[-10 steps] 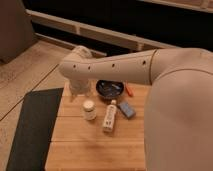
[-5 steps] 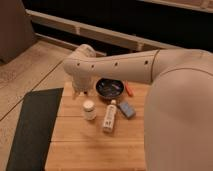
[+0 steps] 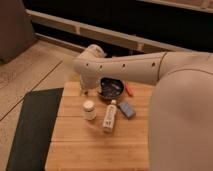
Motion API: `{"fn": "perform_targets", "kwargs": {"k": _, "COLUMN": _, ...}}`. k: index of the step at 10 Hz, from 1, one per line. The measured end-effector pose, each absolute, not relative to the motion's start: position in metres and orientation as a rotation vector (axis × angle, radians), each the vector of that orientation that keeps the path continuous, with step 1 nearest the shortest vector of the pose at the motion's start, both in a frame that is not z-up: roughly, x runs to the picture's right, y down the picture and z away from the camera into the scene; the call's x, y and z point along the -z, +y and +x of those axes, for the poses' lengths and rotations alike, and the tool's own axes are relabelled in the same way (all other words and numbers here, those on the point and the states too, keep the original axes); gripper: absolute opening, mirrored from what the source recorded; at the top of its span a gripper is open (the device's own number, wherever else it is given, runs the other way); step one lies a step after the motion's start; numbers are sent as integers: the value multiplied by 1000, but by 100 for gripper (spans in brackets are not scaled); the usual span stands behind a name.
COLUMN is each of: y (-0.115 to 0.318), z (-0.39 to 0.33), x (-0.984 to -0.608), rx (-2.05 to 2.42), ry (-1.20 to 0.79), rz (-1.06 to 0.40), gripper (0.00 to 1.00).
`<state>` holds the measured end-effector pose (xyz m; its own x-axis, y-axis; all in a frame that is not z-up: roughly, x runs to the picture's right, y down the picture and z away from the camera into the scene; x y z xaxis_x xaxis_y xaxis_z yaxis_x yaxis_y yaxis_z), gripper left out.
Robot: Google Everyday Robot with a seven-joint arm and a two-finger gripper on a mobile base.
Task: Place the ceramic cup over the eraser
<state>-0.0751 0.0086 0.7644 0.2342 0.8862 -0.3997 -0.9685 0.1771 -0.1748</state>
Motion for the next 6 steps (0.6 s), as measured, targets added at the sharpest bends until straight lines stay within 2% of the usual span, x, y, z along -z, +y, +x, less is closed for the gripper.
{"fn": "perform_targets", "kwargs": {"k": 3, "y": 13, "z": -82, "x": -777, "rx": -1294, "ry": 217, "rz": -441, "gripper": 65}}
{"fn": "perform_targets", "kwargs": {"k": 6, "y": 36, "z": -110, "x": -790, "rx": -1249, "ry": 225, "rz": -504, "gripper": 65}}
